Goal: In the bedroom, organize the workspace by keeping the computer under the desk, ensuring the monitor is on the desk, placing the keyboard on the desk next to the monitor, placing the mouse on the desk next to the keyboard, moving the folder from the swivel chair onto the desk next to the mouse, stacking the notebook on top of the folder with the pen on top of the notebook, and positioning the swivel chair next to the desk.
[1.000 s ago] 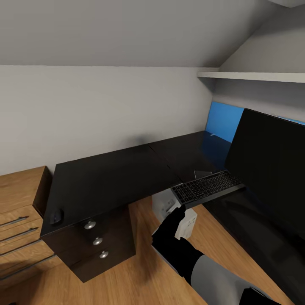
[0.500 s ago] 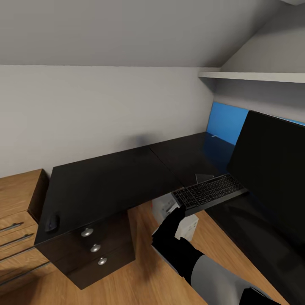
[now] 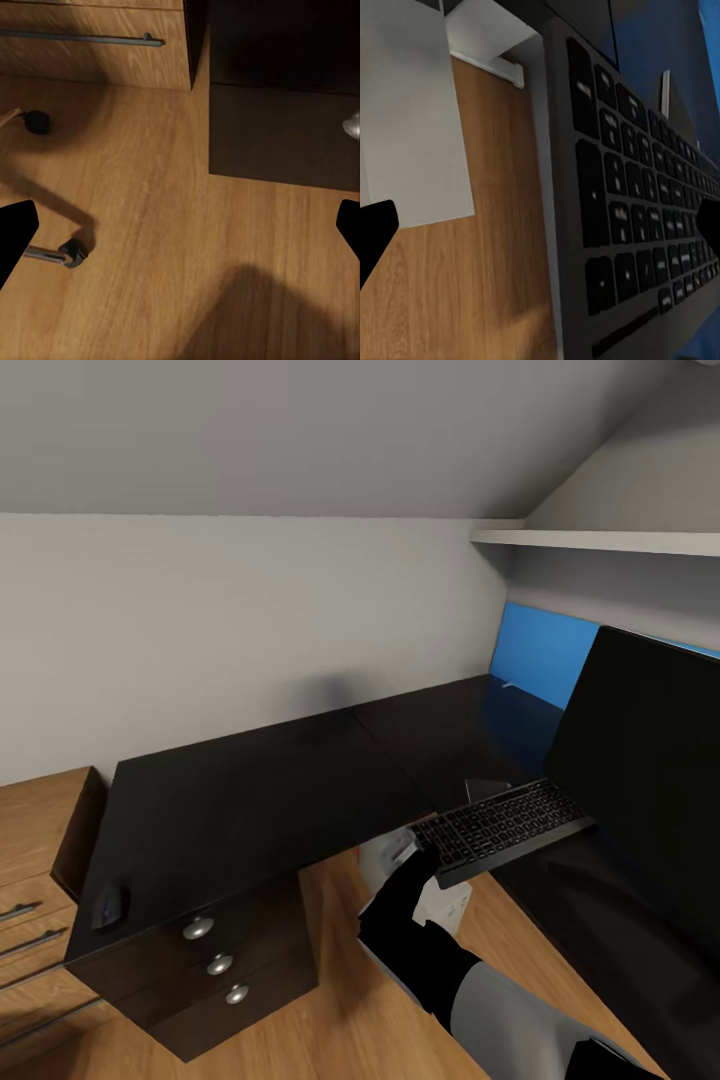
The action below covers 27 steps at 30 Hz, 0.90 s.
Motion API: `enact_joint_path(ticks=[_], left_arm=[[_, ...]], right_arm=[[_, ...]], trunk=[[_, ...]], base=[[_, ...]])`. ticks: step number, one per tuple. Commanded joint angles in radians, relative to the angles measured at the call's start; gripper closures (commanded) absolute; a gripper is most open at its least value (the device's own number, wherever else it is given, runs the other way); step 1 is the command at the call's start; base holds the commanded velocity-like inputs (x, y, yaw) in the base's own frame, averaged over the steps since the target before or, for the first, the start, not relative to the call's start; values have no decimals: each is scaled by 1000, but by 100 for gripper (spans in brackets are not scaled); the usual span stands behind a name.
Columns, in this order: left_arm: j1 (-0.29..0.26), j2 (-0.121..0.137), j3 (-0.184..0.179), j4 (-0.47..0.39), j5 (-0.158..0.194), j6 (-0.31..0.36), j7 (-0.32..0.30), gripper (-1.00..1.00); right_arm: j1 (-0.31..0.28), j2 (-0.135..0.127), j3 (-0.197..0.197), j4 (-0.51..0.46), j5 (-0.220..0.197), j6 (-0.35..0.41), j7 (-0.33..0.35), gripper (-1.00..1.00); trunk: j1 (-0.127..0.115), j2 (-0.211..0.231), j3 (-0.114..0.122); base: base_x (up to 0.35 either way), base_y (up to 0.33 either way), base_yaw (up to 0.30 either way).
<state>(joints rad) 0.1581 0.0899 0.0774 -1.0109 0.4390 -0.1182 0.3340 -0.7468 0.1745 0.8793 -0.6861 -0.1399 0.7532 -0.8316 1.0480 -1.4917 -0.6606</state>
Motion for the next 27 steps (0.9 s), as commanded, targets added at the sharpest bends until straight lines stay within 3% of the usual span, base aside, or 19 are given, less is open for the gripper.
enact_joint_path(ticks=[1, 11, 27], left_arm=[[1, 1, -2, -1, 10, -4, 3, -100], [0, 1, -2, -1, 10, -4, 2, -100], [0, 1, -2, -2, 10, -4, 2, -100]], right_arm=[[-2, 0, 5, 0, -10, 5, -9, -100], [-2, 0, 4, 28, -10, 3, -8, -100], [-4, 0, 3, 95, -10, 3, -7, -100]], trunk=[[0, 0, -1], [0, 0, -1], [0, 0, -1]], base=[[26, 0, 0], [102, 0, 0], [10, 0, 0]])
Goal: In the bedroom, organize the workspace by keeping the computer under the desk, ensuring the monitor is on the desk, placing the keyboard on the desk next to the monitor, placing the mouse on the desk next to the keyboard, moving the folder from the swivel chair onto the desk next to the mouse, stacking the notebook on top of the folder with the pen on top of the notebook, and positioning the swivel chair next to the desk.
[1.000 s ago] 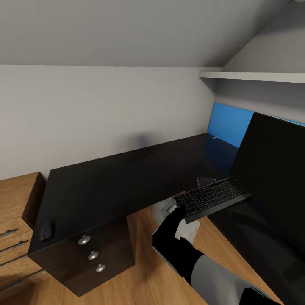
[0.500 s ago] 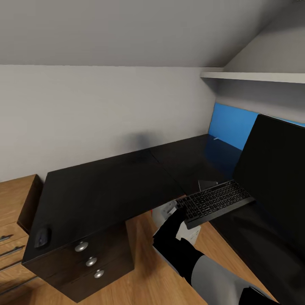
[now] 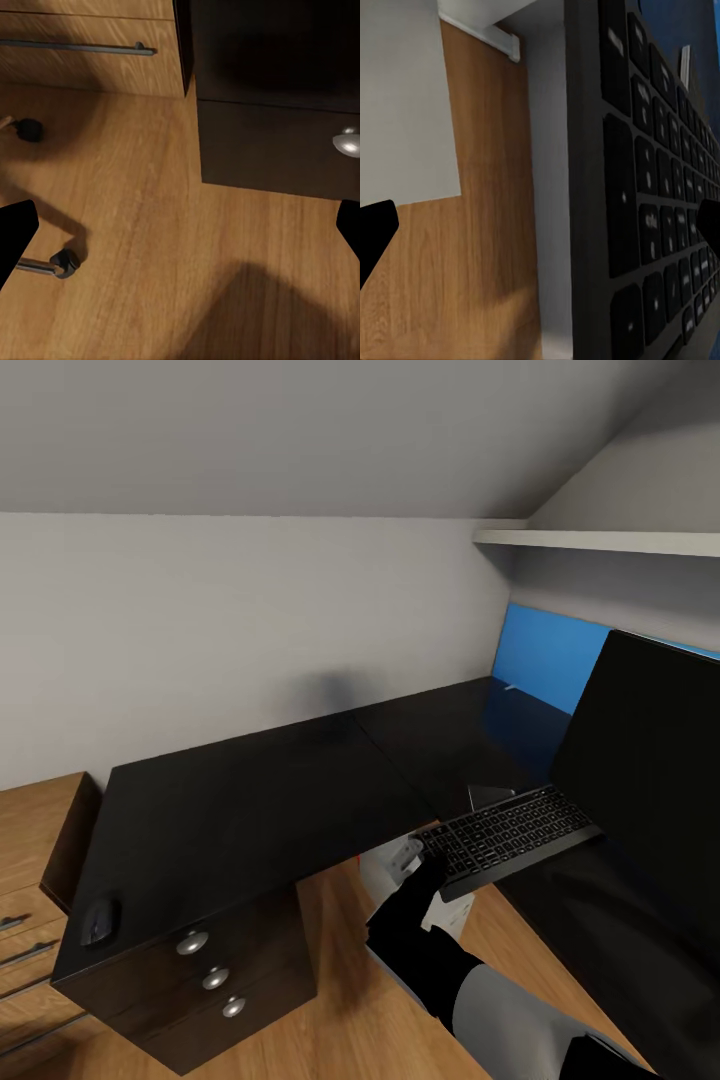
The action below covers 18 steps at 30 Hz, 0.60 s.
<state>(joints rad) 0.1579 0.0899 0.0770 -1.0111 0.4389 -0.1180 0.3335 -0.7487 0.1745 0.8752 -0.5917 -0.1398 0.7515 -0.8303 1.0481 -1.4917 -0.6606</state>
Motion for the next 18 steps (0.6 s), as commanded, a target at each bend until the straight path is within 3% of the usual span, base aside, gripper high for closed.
enact_joint_path(ticks=[1, 18], left_arm=[[1, 1, -2, -1, 11, -4, 2, -100], [0, 1, -2, -3, 12, -4, 2, -100]], right_arm=[[-2, 0, 7, 2, -10, 5, -9, -100], [-2, 0, 6, 5, -10, 5, -12, -100]], trunk=[[0, -1, -1], [0, -1, -1]], base=[[0, 0, 0], [0, 0, 0]])
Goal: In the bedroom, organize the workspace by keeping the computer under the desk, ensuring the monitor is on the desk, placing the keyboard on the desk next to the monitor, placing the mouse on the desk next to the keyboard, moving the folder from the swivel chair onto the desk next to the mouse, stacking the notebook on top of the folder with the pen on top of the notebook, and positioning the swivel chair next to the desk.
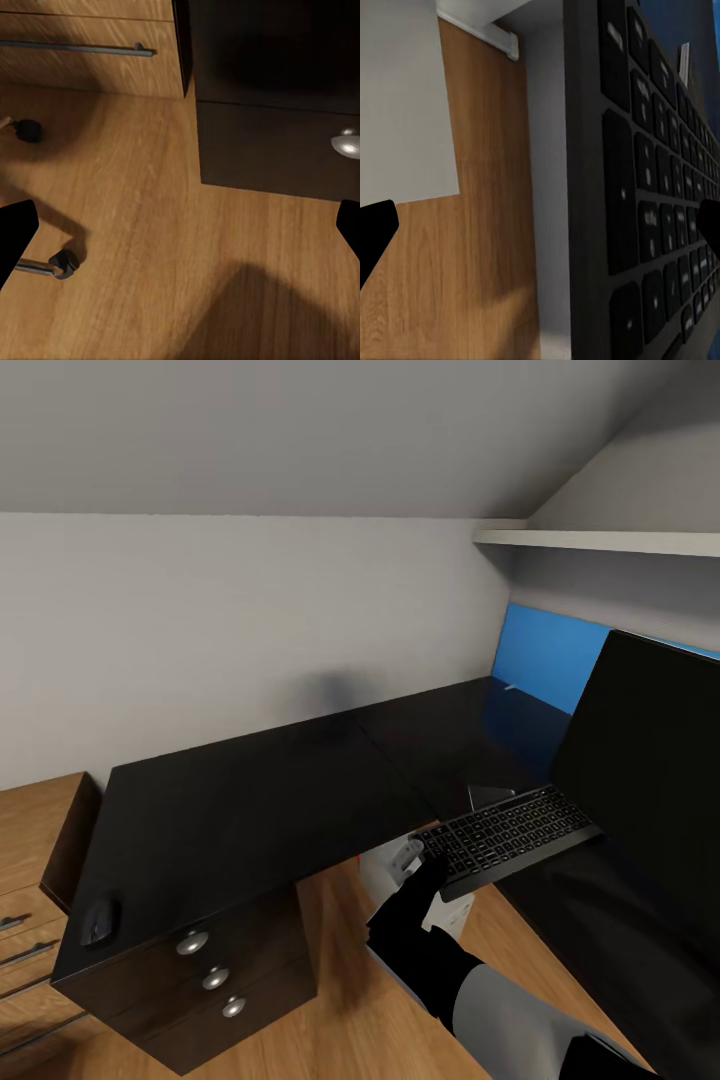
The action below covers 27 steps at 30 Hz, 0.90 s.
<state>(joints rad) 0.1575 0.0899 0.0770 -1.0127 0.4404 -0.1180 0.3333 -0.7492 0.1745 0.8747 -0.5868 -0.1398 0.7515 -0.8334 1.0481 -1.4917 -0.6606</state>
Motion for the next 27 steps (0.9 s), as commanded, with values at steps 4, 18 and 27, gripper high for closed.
enact_joint_path(ticks=[4, 18, 27], left_arm=[[1, 1, -2, -1, 11, -4, 3, -100], [1, 1, -2, -1, 10, -4, 3, -100], [1, -1, -2, -1, 11, -4, 3, -100]], right_arm=[[-2, 0, 6, 3, -11, 5, -28, -100], [-2, 0, -22, 4, -9, 5, -64, -100], [-3, 0, -28, 23, -9, 3, -65, -100]], trunk=[[0, -1, -1], [0, -1, -1], [0, -1, -1]], base=[[0, 0, 0], [0, 0, 0], [0, 0, 0]])
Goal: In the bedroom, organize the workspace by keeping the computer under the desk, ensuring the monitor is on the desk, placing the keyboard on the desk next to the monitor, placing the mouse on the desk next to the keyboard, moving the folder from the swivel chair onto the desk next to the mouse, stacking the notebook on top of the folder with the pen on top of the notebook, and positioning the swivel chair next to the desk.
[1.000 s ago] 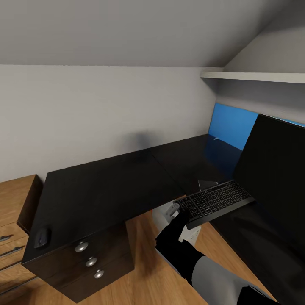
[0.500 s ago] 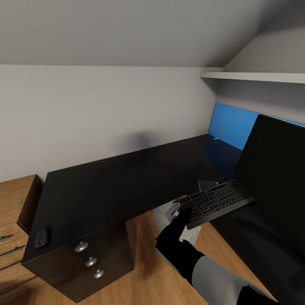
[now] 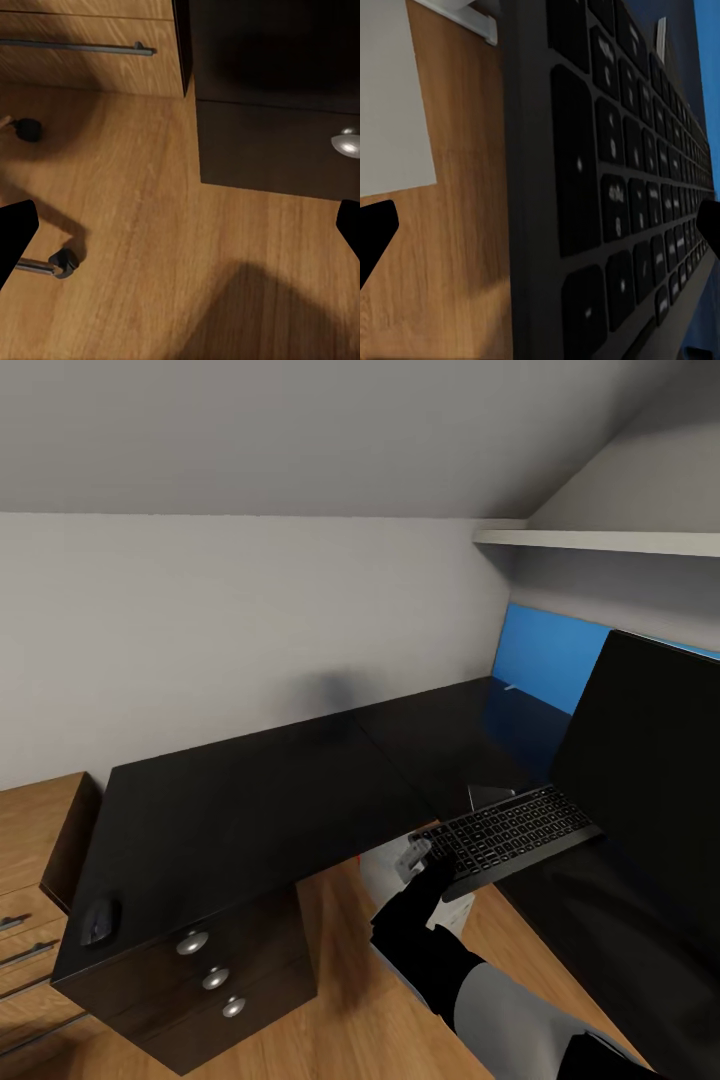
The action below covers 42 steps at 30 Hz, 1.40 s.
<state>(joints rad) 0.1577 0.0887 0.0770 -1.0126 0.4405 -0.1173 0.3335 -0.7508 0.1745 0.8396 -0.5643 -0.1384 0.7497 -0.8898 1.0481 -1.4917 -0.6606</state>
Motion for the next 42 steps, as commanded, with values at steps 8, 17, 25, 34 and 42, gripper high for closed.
enact_joint_path(ticks=[8, 17, 25, 34, 42], left_arm=[[1, 0, -2, -1, 10, -5, 2, -100], [1, 0, -2, -1, 10, -5, 2, -100], [1, 0, -2, -1, 10, -5, 3, -100], [1, 0, -7, -1, 10, -4, 3, -100], [1, 0, -10, -1, 9, -5, 3, -100]], right_arm=[[-3, 0, 6, 16, -10, 2, -9, -100], [-3, 0, 6, 18, -10, 2, -9, -100], [-3, 0, 6, 18, -10, 2, -9, -100], [-3, 0, 6, 18, -10, 2, -10, -100], [-3, 0, 6, 18, -10, 2, -11, -100]], trunk=[[0, -1, -1], [0, -1, -1], [0, -1, -1], [0, -1, -1], [0, -1, -1]], base=[[0, 0, 0], [0, 0, 0], [0, 0, 0], [0, 0, 0], [0, 0, 0]])
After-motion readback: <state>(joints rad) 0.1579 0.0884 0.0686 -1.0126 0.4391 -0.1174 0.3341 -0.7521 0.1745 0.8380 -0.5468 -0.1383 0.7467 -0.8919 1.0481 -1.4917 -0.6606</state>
